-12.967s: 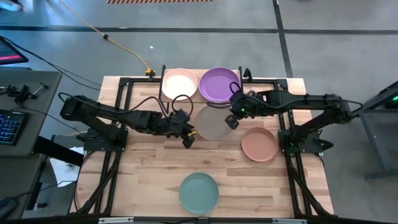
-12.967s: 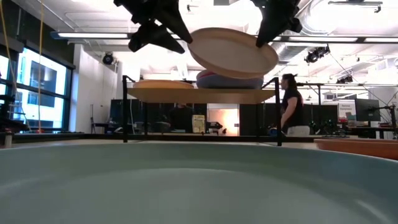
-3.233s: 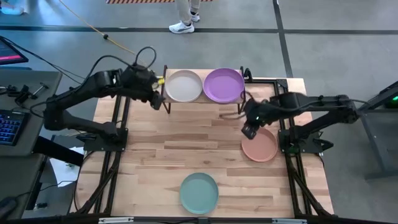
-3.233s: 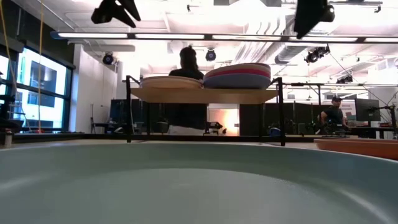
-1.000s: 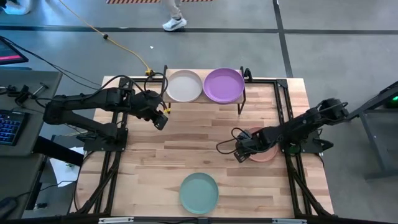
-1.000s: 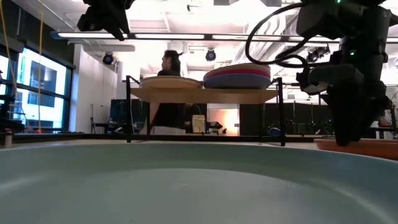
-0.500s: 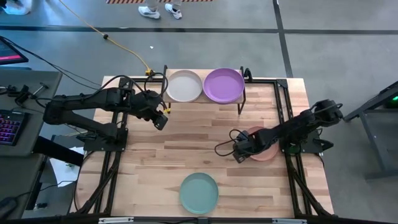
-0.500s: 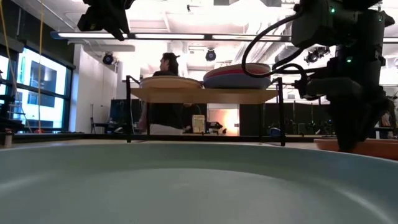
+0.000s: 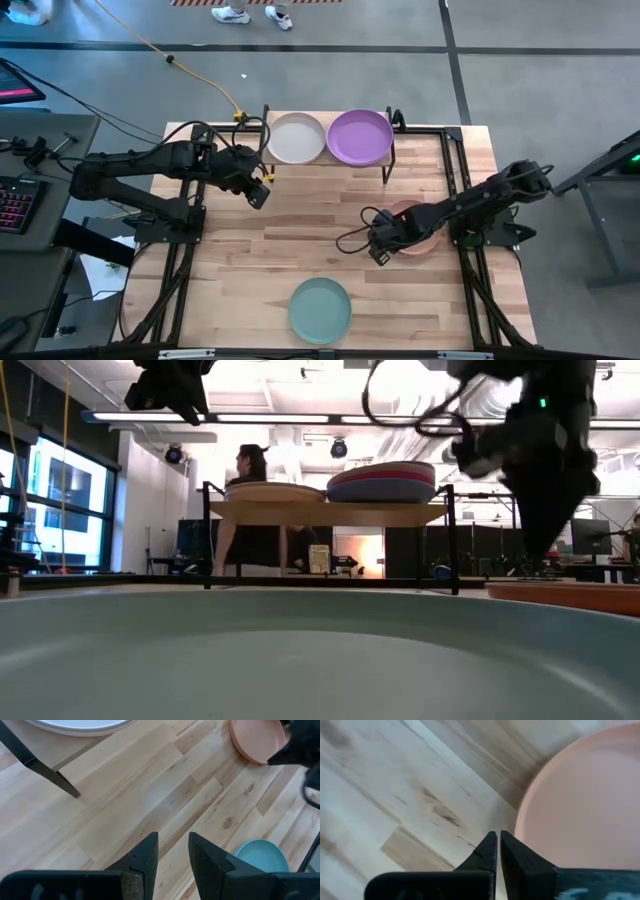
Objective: Place and stack plates onto a shelf
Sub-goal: Stack the orange plate on the white plate on the shelf
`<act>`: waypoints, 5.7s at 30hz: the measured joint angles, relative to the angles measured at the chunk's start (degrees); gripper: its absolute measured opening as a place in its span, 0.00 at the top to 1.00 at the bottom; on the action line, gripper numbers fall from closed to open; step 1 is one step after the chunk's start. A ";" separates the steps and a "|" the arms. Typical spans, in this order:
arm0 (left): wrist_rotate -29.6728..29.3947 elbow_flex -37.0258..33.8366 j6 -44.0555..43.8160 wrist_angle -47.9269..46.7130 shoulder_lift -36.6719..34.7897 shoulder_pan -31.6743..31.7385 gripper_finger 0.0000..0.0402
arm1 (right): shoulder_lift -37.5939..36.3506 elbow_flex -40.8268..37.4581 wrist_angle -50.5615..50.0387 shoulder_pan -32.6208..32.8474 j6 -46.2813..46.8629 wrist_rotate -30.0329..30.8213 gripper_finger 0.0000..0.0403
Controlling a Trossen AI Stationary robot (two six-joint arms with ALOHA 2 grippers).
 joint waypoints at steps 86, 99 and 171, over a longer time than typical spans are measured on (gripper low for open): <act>-0.01 0.00 0.35 0.00 0.00 0.12 0.76 | 12.32 19.76 -19.73 1.35 -12.15 4.45 1.00; 0.52 0.00 0.31 -0.21 0.00 0.10 0.76 | 12.28 32.03 -22.36 -0.21 -21.28 2.66 1.00; -7.32 0.02 -6.80 -10.80 -13.03 0.12 0.76 | 25.17 61.85 -5.22 -28.09 -116.27 -7.13 1.00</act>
